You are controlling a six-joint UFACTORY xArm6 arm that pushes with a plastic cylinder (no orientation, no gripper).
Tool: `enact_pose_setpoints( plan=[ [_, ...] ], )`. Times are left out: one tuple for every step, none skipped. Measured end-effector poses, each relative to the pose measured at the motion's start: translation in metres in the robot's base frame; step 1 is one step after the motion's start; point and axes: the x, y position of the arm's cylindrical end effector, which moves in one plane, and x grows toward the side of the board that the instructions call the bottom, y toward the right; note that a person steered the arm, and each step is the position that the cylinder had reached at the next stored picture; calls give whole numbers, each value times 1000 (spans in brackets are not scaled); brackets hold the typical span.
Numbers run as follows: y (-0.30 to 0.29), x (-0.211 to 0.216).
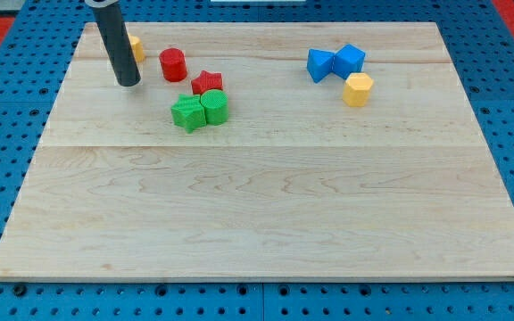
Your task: Push the red circle towards the top center of the board
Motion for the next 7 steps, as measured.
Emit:
enact_pose_setpoints(
  plan=[
    [60,-18],
    [70,-33],
    [22,-36],
    [24,-50],
    [60,-60],
    [99,-60],
    [124,-60]
  ],
)
